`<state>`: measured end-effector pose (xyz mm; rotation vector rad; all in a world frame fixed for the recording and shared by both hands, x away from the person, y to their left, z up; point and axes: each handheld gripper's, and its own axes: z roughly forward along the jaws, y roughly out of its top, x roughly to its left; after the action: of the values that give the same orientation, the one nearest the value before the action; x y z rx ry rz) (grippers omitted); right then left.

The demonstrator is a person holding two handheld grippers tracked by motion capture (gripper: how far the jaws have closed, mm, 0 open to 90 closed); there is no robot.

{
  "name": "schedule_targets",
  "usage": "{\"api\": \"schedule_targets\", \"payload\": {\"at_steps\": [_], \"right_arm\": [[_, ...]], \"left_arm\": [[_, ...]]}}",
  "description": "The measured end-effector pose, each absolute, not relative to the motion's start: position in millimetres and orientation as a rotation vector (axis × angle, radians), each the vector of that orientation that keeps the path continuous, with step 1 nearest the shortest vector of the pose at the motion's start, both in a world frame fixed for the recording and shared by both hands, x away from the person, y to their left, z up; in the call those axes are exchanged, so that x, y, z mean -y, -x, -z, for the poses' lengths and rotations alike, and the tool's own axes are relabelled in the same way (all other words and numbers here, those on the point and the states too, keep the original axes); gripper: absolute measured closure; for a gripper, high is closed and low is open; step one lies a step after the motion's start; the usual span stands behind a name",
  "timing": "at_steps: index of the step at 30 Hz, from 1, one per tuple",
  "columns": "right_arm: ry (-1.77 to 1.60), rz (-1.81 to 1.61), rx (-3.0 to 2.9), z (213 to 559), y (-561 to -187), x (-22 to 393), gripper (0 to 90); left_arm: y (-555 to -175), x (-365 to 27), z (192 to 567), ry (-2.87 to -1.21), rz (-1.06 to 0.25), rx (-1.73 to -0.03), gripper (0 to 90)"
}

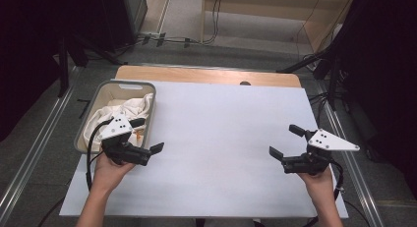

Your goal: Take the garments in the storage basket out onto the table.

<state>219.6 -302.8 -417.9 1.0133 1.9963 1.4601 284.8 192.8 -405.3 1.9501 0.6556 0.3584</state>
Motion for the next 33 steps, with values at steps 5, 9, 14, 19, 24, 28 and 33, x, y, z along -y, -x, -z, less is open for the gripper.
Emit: {"api": "schedule_targets", "payload": {"at_steps": [5, 9, 14, 19, 24, 28, 33], "right_arm": [[-1.007, -1.465, -1.996, 418.4, -220.4, 304.5, 0.0], [-1.007, -1.440, -2.005, 419.4, -220.4, 304.4, 0.0], [-1.001, -1.446, -2.001, 418.2, -218.4, 304.4, 0.0], [-1.006, -1.442, -1.993, 417.5, -217.9, 306.6, 0.0], [-1.011, -1.444, -1.979, 416.8, -217.1, 309.1, 0.0], [-1.009, -1.447, -1.972, 416.0, -216.4, 311.0, 0.0], [-1.012, -1.448, -1.966, 415.8, -216.2, 313.2, 0.0]], "left_arm": [[-284.8, -194.6, 405.2, -1.936, -0.353, -0.676, 0.0], [-284.4, -193.7, 407.1, -1.950, -0.361, -0.699, 0.0], [-285.1, -193.5, 404.2, -1.947, -0.367, -0.708, 0.0], [-287.9, -194.7, 399.4, -1.953, -0.399, -0.730, 0.0], [-292.0, -197.3, 395.1, -1.962, -0.436, -0.763, 0.0], [-296.9, -199.7, 391.7, -1.968, -0.449, -0.792, 0.0], [-303.7, -201.6, 389.4, -1.978, -0.461, -0.825, 0.0]]}}
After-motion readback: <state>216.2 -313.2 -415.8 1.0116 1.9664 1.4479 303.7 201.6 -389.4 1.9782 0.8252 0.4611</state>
